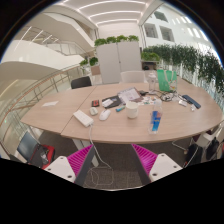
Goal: Pour water
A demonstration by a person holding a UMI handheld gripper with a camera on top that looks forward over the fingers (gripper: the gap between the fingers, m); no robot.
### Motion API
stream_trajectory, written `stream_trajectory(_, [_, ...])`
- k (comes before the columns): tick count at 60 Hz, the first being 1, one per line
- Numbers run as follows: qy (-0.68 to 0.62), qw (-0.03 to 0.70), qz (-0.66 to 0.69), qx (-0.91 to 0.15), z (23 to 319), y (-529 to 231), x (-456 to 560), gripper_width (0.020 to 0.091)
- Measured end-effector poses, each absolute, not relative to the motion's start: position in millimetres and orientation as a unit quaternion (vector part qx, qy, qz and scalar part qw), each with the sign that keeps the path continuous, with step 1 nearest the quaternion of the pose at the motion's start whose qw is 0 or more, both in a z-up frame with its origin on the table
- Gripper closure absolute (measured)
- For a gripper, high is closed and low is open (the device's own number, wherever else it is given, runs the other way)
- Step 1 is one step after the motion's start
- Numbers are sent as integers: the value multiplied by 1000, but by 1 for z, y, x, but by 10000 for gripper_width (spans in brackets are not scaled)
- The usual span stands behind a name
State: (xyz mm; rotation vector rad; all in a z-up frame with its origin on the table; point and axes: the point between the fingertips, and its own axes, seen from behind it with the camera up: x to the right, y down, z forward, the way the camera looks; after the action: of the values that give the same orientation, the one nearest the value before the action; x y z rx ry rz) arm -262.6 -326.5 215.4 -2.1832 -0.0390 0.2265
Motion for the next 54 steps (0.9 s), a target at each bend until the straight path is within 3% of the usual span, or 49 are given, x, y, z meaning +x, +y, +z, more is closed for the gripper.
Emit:
stream_trajectory(19, [22,538,9,-842,196,-276,-160,312])
stream_trajectory(29, [26,559,-31,-828,154,-205,-83,309])
stream_trajectory(43, [6,576,-3,-817,84,-88,-71,318])
stream_trajectory(50, [21,594,-12,-804,69,-39,-59,318])
stream_trajectory(52, [20,601,-17,-799,68,-30,-58,352])
stream_trajectory(54, [14,605,-19,-796,67,-21,-59,485])
